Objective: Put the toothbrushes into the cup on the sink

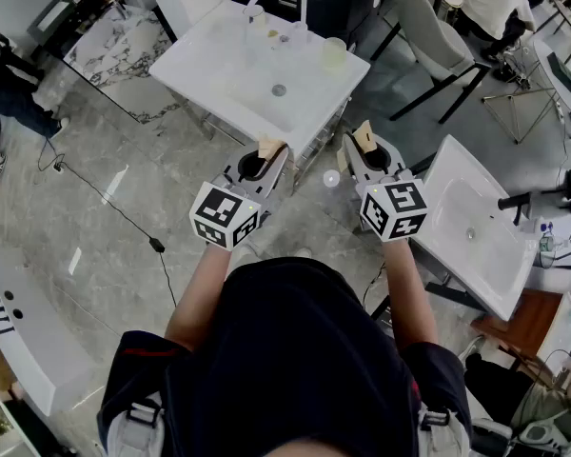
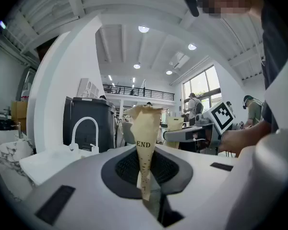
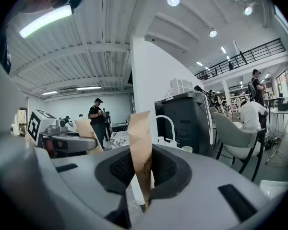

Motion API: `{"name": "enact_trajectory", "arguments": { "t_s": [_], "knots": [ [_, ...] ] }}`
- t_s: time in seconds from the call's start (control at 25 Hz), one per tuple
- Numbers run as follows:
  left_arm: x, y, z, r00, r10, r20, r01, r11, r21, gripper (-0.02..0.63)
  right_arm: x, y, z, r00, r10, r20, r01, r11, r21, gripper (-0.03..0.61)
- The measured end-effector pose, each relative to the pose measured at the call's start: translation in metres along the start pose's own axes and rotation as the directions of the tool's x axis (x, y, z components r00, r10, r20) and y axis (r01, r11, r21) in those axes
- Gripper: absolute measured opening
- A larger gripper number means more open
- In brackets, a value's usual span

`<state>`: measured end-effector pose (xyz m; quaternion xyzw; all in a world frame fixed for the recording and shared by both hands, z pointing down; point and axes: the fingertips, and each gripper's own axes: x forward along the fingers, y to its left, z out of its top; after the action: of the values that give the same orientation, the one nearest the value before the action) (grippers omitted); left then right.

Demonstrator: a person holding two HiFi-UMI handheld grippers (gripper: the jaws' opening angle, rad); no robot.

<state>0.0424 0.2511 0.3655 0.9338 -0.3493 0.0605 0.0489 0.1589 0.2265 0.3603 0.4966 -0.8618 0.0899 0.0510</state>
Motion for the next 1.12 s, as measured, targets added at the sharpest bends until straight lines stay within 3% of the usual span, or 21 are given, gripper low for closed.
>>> {"name": "enact_trajectory", "arguments": {
  "t_s": [0.64, 1.12],
  "knots": [
    [0.014, -0.020, -0.002, 1.000, 0.019, -0.009, -0.019, 1.000, 0.017, 0.035, -0.012, -0.012, -0.007, 1.000, 0.026, 0.009, -0.026, 1.000, 0.010, 0.080],
    [0.039, 0.012, 0.000, 1.000, 0.013, -0.002, -0.013, 1.000, 0.005, 0.035, 0.022, -0.025, -0.002, 1.000, 0.028, -0.004, -0.028, 1.000, 0.011, 0.080]
  ]
}}
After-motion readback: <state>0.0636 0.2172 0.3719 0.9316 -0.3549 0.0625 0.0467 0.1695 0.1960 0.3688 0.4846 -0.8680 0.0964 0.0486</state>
